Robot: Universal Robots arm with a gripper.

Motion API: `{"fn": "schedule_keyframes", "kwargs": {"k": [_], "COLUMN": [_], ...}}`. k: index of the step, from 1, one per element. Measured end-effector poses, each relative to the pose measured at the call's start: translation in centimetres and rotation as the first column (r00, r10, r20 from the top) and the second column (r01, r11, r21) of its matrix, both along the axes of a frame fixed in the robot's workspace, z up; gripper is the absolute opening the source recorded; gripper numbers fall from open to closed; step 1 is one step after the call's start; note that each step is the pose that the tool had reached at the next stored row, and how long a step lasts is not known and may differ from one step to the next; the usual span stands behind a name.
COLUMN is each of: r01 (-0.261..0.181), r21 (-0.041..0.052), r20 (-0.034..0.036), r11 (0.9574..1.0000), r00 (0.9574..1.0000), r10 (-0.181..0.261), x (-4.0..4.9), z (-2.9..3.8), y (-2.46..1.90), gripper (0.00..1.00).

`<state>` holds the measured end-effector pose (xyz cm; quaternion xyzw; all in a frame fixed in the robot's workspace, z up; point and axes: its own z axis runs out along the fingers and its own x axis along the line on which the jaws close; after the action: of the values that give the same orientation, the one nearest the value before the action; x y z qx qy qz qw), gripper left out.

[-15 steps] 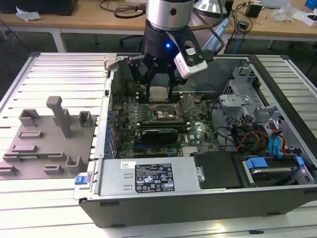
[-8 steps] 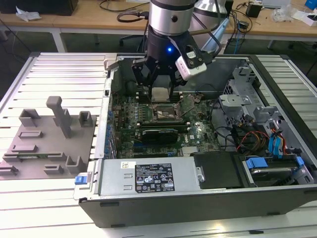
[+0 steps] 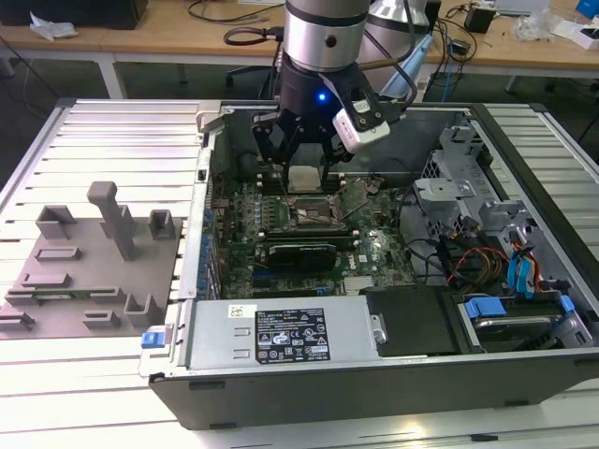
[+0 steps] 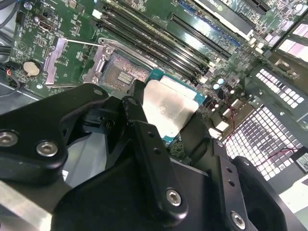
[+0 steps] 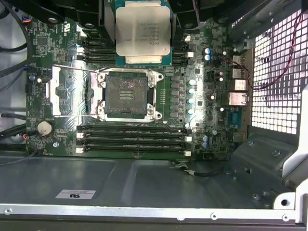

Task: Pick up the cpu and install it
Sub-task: 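Pick up the cpu and move it towards the insertion slot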

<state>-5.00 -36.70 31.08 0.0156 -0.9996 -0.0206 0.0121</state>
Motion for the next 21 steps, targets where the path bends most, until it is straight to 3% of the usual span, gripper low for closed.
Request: {"fn": "schedule_keyframes", "kwargs": {"k": [2, 5, 11, 14, 21], "r01": [0.0, -0.001, -0.003, -0.003, -0.003], "r21": [0.0, 0.0002, 0.0001, 0.0003, 0.0002], "r20": [0.0, 0.0073, 0.0148, 0.0173, 0.0201], "r11": [1.0, 1.0, 1.0, 1.0, 1.0], "r00": [1.0, 1.0, 0.9999, 0.9998, 0.9998], "r10": [0.0, 0.001, 0.003, 0.003, 0.003], "x": [0.0, 0.0, 0.0, 0.06, 0.12], "z": [0.0, -0.15, -0.73, -1.13, -1.5], "y": [0.01, 0.33, 1.68, 2.03, 2.16], "gripper": [0.55, 0.55, 0.55, 0.55, 0.55]}}
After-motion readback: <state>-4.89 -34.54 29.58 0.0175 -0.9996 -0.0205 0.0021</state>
